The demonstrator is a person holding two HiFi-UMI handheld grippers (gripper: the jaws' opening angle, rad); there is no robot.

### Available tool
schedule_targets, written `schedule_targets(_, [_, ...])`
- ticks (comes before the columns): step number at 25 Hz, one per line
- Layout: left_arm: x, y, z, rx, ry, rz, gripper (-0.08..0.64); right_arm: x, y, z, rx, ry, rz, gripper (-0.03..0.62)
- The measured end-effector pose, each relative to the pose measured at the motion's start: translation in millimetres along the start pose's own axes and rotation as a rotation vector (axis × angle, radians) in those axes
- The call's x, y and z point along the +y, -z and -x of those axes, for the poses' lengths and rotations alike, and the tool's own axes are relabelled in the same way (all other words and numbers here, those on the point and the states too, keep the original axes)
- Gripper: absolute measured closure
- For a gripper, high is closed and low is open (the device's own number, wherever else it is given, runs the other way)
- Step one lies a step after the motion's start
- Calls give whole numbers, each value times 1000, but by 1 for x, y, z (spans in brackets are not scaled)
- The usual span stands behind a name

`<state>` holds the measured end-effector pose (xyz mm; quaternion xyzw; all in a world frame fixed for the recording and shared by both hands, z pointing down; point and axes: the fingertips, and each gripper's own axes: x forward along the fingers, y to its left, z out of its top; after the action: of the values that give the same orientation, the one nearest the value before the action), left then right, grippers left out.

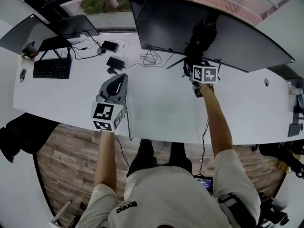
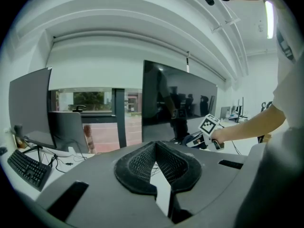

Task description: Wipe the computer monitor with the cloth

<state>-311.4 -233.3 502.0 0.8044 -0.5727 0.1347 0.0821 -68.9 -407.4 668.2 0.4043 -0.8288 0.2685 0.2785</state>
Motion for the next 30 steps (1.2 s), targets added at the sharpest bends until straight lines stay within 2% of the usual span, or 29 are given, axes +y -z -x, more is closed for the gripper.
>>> schedule_targets(7, [44,9,18,-14,1,5,548,68,-16,-35,9,-24,21,535])
schedule_targets(15, [92,18,37,-20,-12,16,548,160,-33,-79,34,-104,110,535])
schedule_targets(24, [143,20,54,-29,-50,28,548,235,-52,-119,52,-172,58,535])
schedule_targets(30, [152,19,55,-39,-50,26,548,250,-62,-122,13,-111,81,535])
